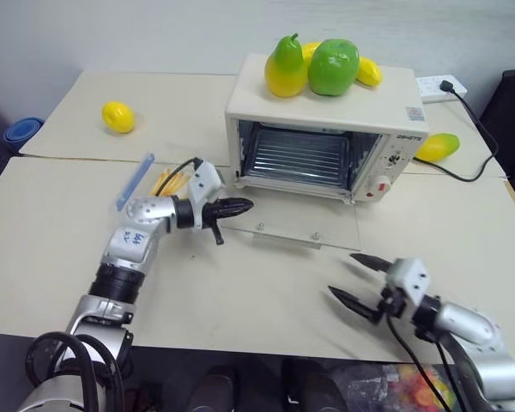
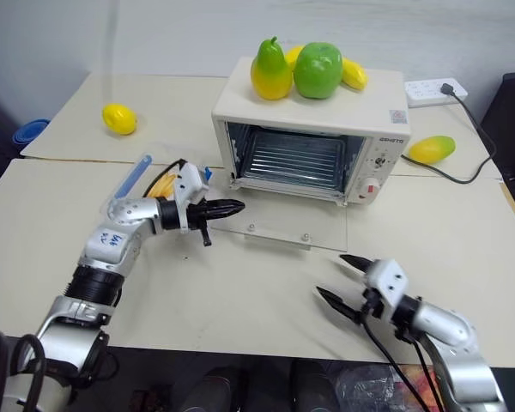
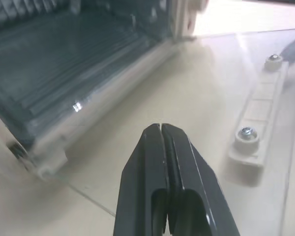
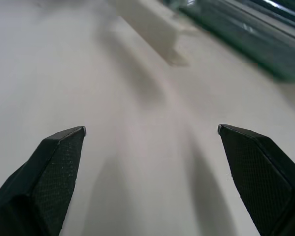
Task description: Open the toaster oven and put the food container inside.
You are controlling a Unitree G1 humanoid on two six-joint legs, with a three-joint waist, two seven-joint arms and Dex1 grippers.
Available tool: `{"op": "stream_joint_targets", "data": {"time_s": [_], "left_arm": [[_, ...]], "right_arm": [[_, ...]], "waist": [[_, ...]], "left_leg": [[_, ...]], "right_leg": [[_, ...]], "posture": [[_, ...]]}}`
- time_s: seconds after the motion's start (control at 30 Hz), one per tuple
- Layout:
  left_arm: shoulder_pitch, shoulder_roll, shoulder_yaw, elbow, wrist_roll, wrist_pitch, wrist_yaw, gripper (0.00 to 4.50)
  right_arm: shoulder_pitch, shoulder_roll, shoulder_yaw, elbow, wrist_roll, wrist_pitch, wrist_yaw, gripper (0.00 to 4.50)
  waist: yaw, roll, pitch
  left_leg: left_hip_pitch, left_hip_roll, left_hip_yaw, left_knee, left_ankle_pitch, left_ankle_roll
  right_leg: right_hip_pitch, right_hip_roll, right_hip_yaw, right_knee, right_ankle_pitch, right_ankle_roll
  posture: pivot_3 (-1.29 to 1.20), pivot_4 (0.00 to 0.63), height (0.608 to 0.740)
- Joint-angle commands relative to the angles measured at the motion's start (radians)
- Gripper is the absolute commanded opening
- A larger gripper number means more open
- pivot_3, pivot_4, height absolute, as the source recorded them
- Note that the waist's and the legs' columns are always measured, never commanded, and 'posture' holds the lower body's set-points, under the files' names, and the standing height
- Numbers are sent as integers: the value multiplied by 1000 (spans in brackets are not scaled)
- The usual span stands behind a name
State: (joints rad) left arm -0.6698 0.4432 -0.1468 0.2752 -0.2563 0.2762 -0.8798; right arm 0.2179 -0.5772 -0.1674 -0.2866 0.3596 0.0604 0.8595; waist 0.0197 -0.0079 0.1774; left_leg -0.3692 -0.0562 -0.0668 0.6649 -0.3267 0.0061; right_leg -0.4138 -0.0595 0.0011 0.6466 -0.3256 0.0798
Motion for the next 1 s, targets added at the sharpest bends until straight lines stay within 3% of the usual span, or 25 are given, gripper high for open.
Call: {"op": "stream_joint_targets", "data": {"time_s": [0.03, 0.2, 0.23, 0.33, 0.5, 0.6, 0.73, 0.83, 1.0], "left_arm": [[44, -22, -17, -83, 45, 19, 63, 35], [137, -25, -4, -171, 61, 5, 97, 35], [162, -23, 19, -210, 31, 1, 84, 35], [255, -33, 173, -386, -171, 50, 63, 602], [489, 87, 473, -606, -396, 162, 61, 2194], [662, 166, 664, -656, -449, 215, 85, 3063], [955, 144, 976, -653, -527, 268, 129, 4362], [1092, 120, 1039, -655, -527, 324, 191, 4467], [1030, 88, 1029, -804, -710, 511, 498, 4467]], "right_arm": [[32, -1, -84, -77, 81, -39, 14, 4500], [-40, 1, -95, -61, 137, -40, 31, 4500], [-67, 5, -86, -56, 147, -38, 37, 4500], [-157, 21, -46, -38, 190, -15, 63, 4500], [-289, 56, -6, 8, 219, -42, 114, 4500], [-350, 59, 26, 45, 192, -92, 154, 4500], [-424, 87, 59, 83, 198, -147, 207, 4500], [-444, 87, 94, 118, 187, -178, 275, 4500], [-457, 87, 122, 194, 173, -221, 340, 4500]], "waist": [[-2, 0, 0], [-9, 0, 0], [-12, 0, 0], [-19, 0, 0], [-25, 1, 0], [-31, 1, 0], [-22, 1, 0], [-15, 0, 0], [13, -1, -1]], "left_leg": [[1, 0, 0, 0, 0, 0], [5, 0, 1, 0, 0, 0], [5, 0, 1, 0, 0, 0], [4, 0, 1, 0, 0, 0], [2, 2, 0, 0, 0, 0], [4, 2, 1, -2, 0, 0], [3, 1, 1, -1, -1, 1], [3, 1, 1, -2, -2, 3], [3, 0, -2, 1, -4, 6]], "right_leg": [[0, 0, 1, 1, 0, 0], [2, 0, 2, 2, 1, 1], [2, 0, 2, 2, 1, 1], [2, 0, 2, 2, 0, 1], [1, 0, 1, 1, 0, 1], [1, 0, 2, 0, 0, 0], [2, 0, 1, -2, 0, 0], [3, 0, 1, -4, 0, 0], [7, -2, 1, -5, 0, 1]], "posture": [[0, 150, 740], [0, 150, 740], [0, 150, 740], [0, 150, 740], [0, 150, 740], [0, 150, 740], [0, 150, 740], [0, 150, 740], [0, 150, 740]]}}
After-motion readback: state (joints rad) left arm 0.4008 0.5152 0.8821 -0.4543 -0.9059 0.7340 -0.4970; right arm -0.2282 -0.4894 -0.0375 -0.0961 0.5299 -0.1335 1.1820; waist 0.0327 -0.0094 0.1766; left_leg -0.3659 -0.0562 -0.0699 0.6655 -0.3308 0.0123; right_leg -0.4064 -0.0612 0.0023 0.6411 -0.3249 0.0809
